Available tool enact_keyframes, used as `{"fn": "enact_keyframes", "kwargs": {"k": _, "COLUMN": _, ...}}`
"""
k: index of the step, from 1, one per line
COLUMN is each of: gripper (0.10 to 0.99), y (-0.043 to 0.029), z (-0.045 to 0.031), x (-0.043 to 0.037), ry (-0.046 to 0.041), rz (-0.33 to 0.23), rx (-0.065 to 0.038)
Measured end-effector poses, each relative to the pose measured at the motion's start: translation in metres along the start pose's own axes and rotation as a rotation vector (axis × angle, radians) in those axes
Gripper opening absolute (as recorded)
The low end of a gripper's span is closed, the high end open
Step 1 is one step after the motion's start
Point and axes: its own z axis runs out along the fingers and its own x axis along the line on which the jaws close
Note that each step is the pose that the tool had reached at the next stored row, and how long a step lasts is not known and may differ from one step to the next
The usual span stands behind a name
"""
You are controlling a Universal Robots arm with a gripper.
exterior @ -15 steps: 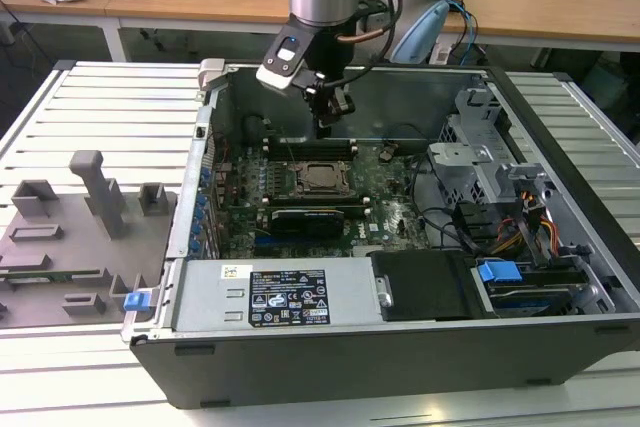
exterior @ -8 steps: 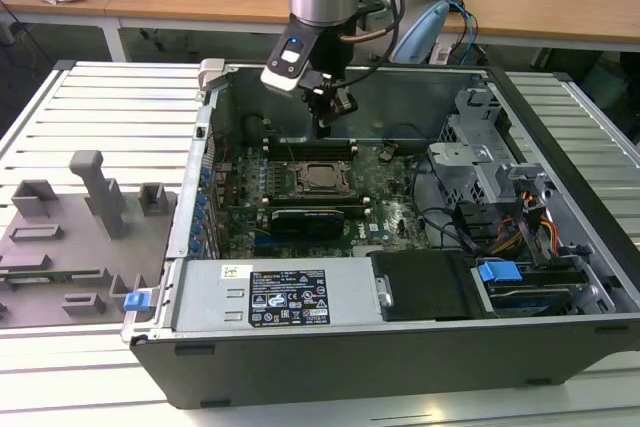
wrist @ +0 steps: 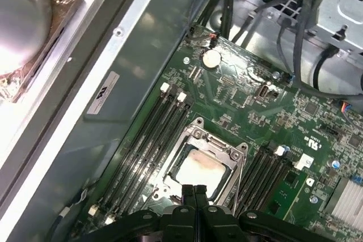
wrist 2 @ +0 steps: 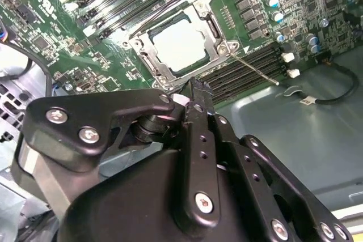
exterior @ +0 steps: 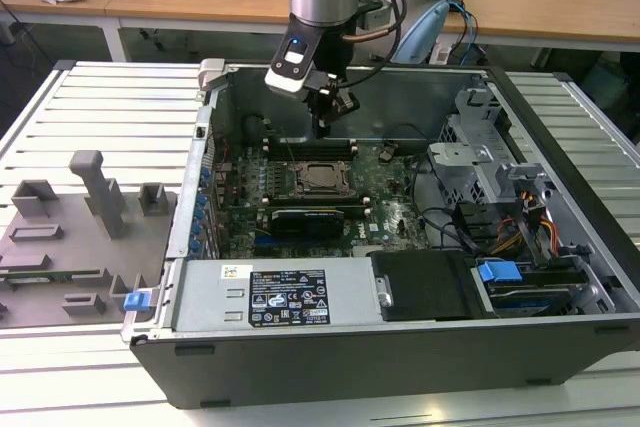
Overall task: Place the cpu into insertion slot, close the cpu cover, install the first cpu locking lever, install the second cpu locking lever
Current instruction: 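Install the first cpu locking lever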
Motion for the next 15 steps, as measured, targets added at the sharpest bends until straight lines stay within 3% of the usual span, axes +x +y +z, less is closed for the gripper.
{"fn": "enact_keyframes", "kwargs": {"k": 4, "gripper": 0.106, "y": 0.0000, "z": 0.0000, "x": 0.0000, "ry": 0.0047, "rz": -0.056, "rx": 0.001}}
{"fn": "enact_keyframes", "kwargs": {"k": 15, "gripper": 0.106, "y": 0.0000, "z": 0.0000, "x": 0.0000, "ry": 0.0107, "rz": -0.129, "rx": 0.003}}
